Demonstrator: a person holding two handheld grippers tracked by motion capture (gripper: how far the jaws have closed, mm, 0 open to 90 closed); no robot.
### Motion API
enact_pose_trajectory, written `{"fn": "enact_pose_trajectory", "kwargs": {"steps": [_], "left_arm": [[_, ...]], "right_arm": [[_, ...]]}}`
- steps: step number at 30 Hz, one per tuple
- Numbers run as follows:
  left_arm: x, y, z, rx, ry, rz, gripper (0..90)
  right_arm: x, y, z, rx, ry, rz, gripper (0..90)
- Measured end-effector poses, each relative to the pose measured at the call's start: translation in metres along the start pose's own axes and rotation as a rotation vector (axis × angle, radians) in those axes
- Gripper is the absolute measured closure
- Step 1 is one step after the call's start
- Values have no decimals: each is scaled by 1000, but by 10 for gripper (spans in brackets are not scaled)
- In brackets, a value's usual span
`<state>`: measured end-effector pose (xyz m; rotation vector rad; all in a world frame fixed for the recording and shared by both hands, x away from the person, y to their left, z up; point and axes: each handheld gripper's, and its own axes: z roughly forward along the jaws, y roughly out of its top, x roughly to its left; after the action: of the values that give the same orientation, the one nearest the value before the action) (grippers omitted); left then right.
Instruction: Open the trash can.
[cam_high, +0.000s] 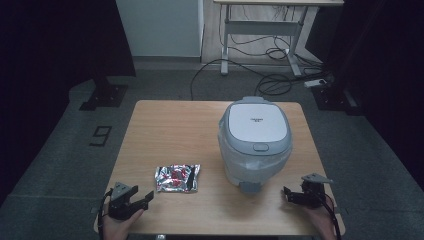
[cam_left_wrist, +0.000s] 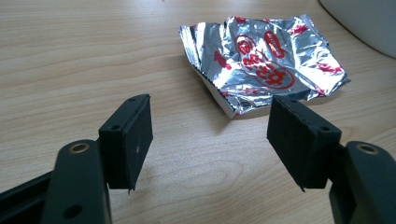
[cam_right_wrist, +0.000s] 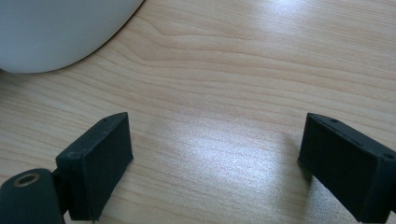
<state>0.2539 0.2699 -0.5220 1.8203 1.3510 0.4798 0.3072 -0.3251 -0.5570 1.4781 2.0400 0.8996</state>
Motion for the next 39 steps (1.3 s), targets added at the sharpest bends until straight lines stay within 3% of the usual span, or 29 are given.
{"fn": "enact_pose_trajectory", "kwargs": {"steps": [12,19,27,30,37,39], "left_arm": [[1,1,-4,-18,10,-14,357],[3,6,-6,-31,-10,-23,363],[1,18,7,-25,-28,-15,396],[-3,25,19,-12,-40,-15,405],[-6,26,29,18,-37,0,404],[-5,25,28,16,-36,-2,404]], "right_arm": [[3,-4,-5,-8,-24,19,126],[4,-5,-6,-11,-26,18,133],[4,-6,-7,-11,-21,18,136],[4,-6,-7,-11,-21,16,137],[4,-8,-9,-11,-20,16,138],[5,-9,-10,-16,-28,17,181]]}}
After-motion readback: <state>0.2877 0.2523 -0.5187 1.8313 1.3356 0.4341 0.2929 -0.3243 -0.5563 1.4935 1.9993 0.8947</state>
